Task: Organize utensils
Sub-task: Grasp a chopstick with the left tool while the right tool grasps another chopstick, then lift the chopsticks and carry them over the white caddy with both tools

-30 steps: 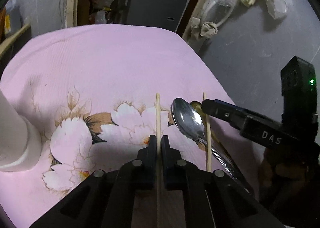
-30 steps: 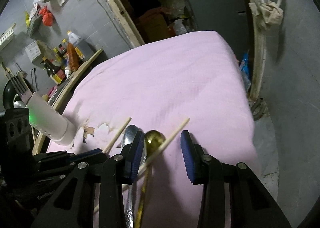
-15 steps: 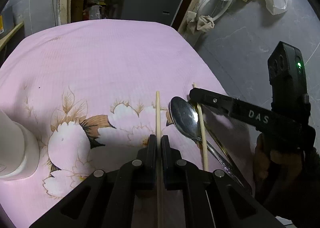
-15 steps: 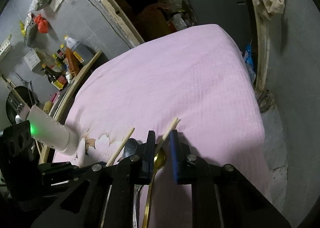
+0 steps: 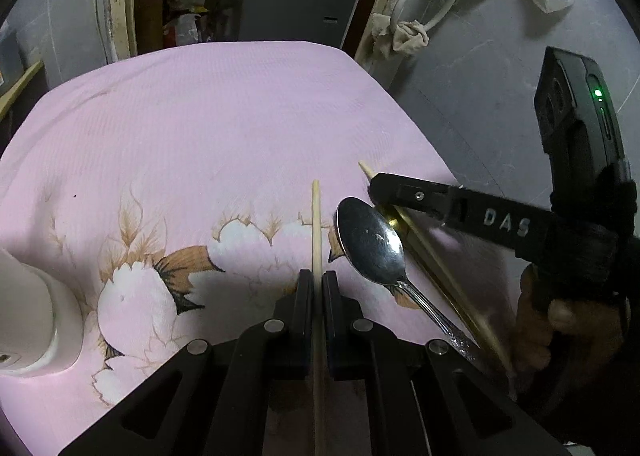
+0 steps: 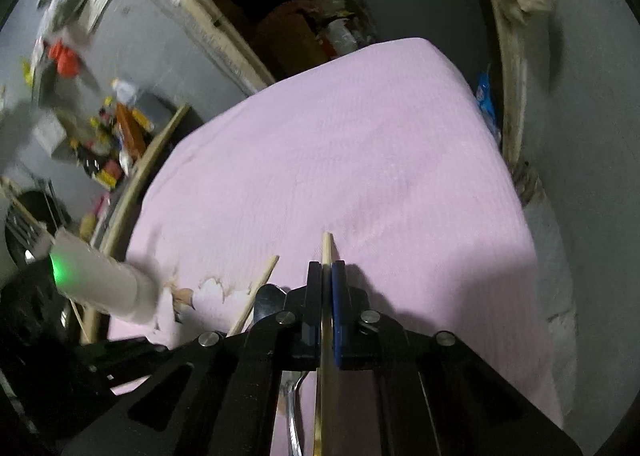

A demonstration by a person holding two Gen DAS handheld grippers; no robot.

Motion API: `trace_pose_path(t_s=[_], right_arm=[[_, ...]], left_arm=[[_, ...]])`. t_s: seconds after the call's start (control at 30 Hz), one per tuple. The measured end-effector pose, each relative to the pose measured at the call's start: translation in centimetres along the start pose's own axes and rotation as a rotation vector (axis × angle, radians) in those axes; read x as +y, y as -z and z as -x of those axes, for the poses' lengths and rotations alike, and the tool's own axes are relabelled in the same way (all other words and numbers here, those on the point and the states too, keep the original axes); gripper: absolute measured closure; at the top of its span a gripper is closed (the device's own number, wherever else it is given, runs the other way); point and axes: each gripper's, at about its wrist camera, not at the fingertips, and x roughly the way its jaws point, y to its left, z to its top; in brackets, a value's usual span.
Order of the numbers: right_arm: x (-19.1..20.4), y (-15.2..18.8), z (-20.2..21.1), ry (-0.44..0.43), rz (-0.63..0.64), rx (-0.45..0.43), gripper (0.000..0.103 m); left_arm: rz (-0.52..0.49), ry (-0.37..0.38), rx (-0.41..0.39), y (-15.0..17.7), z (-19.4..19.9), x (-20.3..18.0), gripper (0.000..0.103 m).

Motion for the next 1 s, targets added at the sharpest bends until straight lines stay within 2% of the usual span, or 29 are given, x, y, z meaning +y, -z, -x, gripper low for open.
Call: trace_pose_path(t_s=[0.1,0.23,0.47,0.77,1.0], right_arm=[[0.2,0.7,1.6,-0.025,-0.021,-0.050,0.099],[1.0,1.5,4.4,-0.075,-0.032,-0.124,0.099],[4.2,2.3,10.0,-0.120,-0.013,-0.258,0.099],[13.2,2.5,15.3,-0.184,0.085,-0.419,0.099],[19.8,2.1,17.1,-0.251,0.148,-0.524,0.099]], left_arm=[[0.032,0.020,-0.028,0.7,0.9,0.3,0.098],[0.096,0.069,-0.109,1.8,3.7,1.1,0.098],[0.171,0.107,-0.271,2.7,10.8,2.2,0.098],[0.147,0.099,-0.416,2.7,20.6,5.1,0.098],[0.149,0.057,-0.537,2.9,27.2,9.5,0.098]])
